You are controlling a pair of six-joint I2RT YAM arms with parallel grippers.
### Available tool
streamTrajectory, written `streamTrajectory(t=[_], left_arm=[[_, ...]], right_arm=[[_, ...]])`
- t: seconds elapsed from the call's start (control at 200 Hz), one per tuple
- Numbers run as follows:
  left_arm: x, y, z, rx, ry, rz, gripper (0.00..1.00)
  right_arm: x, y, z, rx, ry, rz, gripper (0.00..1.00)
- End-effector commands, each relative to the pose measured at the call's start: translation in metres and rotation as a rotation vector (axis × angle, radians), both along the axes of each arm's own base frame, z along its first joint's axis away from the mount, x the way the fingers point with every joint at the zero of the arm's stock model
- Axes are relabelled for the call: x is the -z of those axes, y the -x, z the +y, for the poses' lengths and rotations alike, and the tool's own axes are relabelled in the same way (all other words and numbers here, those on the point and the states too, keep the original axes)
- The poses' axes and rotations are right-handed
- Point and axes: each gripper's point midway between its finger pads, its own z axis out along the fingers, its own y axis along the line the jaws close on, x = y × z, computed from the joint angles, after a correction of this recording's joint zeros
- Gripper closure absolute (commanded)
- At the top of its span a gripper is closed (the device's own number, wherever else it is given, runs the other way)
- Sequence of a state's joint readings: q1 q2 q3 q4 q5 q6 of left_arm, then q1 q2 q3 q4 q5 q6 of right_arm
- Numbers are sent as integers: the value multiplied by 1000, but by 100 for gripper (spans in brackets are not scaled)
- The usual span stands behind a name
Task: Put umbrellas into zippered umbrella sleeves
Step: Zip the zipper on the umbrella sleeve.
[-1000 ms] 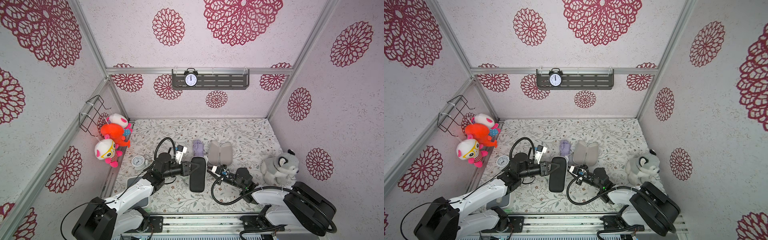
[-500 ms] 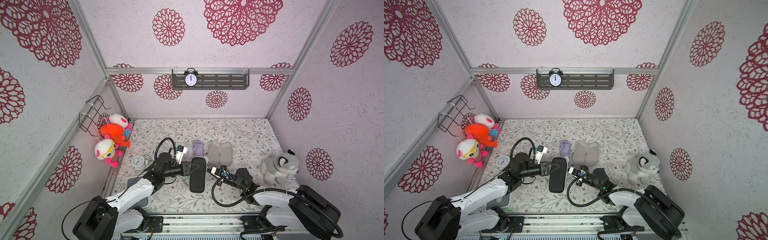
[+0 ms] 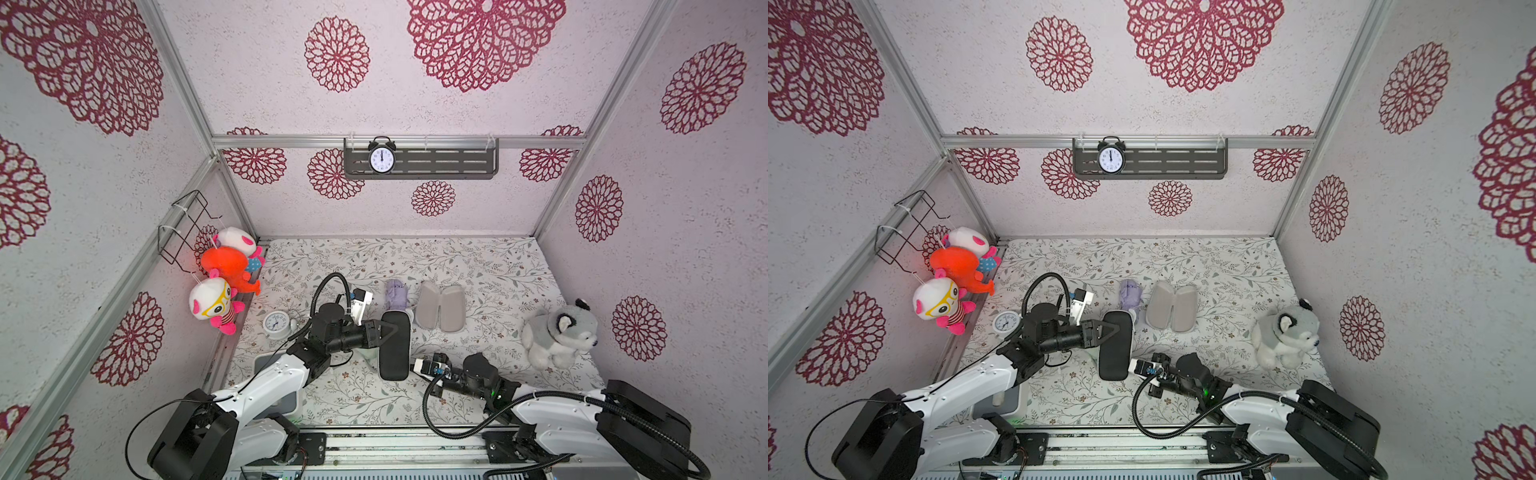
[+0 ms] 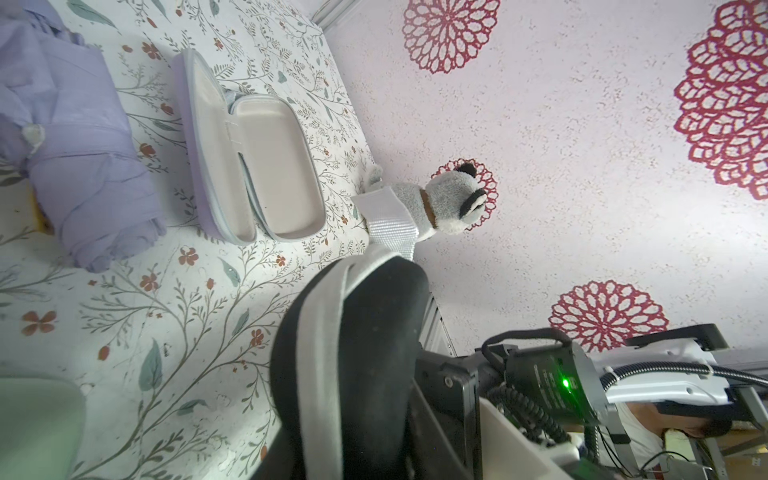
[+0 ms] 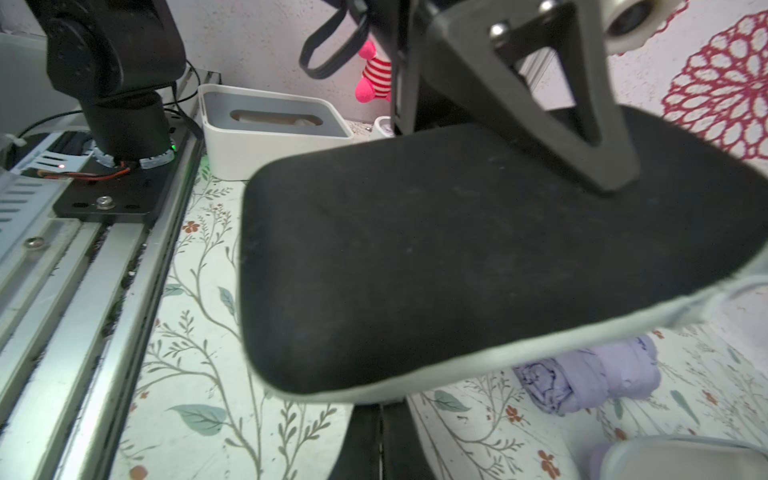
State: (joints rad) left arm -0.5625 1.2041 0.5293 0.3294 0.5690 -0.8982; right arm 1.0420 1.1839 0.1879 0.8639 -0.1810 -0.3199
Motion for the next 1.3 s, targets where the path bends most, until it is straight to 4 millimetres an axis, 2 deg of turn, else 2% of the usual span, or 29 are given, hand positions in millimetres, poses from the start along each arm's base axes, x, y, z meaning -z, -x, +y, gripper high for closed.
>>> streamTrajectory(t=[0.0, 0.125, 0.175, 0.185, 0.205, 0.315, 0.46, 0.565, 0.735, 0.906, 1.111, 1.296], left_arm=[[-37, -30, 3, -118, 62, -113, 100], [-39, -36, 6, -161, 52, -140, 100], [-39, -38, 7, -169, 50, -145, 100], [-39, -38, 7, -170, 51, -145, 100], [-40, -38, 7, -172, 51, -146, 100], [-39, -41, 14, -200, 18, -169, 100], [-39, -40, 22, -225, 2, -180, 100], [-37, -41, 23, -252, 1, -178, 100], [-40, -41, 22, -318, 0, -219, 100], [-41, -37, 21, -432, -11, -294, 100], [-42, -30, 16, -540, 40, -359, 100], [-39, -21, 12, -590, 11, -411, 100]], right_arm=[[3, 20, 12, -38, -2, 31, 100], [-1, 34, 25, -81, -19, 57, 100], [-2, 32, 28, -62, -11, 52, 100], [-2, 40, 31, -84, -9, 51, 100], [-2, 43, 33, -90, -5, 49, 100], [-4, 51, 35, -99, 2, 51, 100], [-11, 55, 31, -92, -27, 72, 100], [-13, 55, 42, -81, -27, 103, 100], [-16, 41, 62, 15, -52, 162, 100], [-38, 17, 70, 160, -171, 255, 100], [-67, -18, 62, 382, -377, 368, 100], [-85, -30, 69, 419, -459, 354, 100]])
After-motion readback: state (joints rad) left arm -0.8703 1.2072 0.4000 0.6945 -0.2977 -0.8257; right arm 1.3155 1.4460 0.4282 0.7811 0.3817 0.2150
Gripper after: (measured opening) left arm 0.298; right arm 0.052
